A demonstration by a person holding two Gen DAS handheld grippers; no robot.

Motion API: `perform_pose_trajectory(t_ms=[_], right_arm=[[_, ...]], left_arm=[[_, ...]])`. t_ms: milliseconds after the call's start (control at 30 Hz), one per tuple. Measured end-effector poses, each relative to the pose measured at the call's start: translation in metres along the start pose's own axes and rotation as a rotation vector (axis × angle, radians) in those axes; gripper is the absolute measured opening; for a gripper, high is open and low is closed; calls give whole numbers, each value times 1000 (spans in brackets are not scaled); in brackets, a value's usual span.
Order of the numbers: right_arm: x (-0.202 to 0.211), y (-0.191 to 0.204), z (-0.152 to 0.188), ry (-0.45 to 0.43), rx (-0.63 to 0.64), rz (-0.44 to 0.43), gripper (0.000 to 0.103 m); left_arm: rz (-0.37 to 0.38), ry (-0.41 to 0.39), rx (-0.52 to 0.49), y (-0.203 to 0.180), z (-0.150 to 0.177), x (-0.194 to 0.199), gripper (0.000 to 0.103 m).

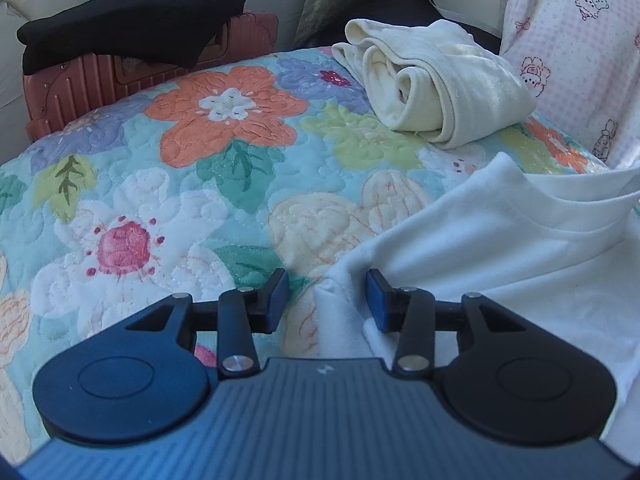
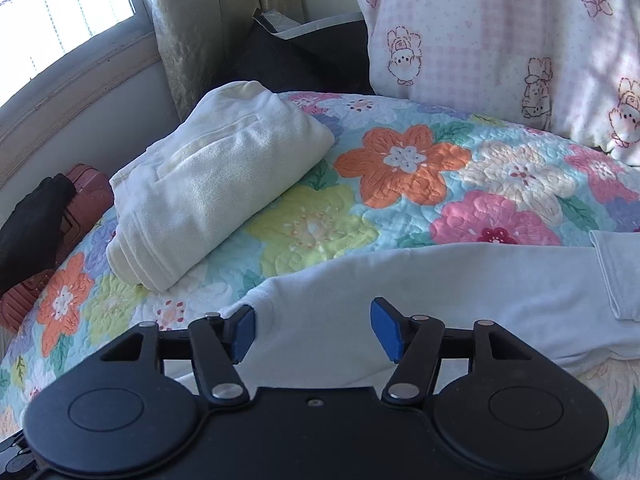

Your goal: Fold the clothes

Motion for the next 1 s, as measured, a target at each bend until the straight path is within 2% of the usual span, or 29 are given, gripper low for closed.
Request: perform_pose_trajectory(t_ms=[100, 200, 267, 400, 433, 467, 533, 600, 667, 767, 900, 1000], right_arm=[[10, -13, 5, 19, -26, -51, 71], [10, -7, 2, 0, -8, -75, 71], [3, 1, -7, -7, -11, -93, 71], [-18, 2, -31, 55, -356, -362, 71], [-21, 3, -36, 39, -444, -409, 71], [-22, 4, -41, 15, -480, -419, 71], [-22, 7, -47, -17, -474, -397, 71], [-22, 3, -43, -18, -386, -324, 71], [-23, -11, -33, -6, -287, -226, 71], [-25, -39, -12, 49, -112, -67, 71], [-26, -75, 16, 156, 131, 111, 71], [-21, -97, 39, 206, 154, 137, 71]], left_arm=[[-5, 0, 24, 2, 0, 0, 44], [-14, 2, 37, 3, 0, -1, 44], [-23, 3, 11, 1, 0, -2, 44], [-36, -2, -59, -6, 2, -3, 45], [-41, -5, -80, -8, 2, -3, 47], [-45, -8, -97, -10, 3, -3, 47], [-47, -13, -103, -9, 2, -4, 47], [-58, -18, -91, -6, 1, -3, 48], [-84, -15, -133, -8, 1, -3, 49], [-121, -14, -200, -14, 3, -3, 54], [-115, -6, -155, -9, 0, -2, 54], [-98, 0, -95, -1, -2, 0, 54]])
Point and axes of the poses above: each gripper's, at about its wrist camera, not at the fingertips, and x roughly against the way its jaws point, y to its left, z to its underside, the point moved 2 cm from there along -x, roughly the way its jaws point, and after that the axes turned 15 degrees about -y, right-handed, at the moved point
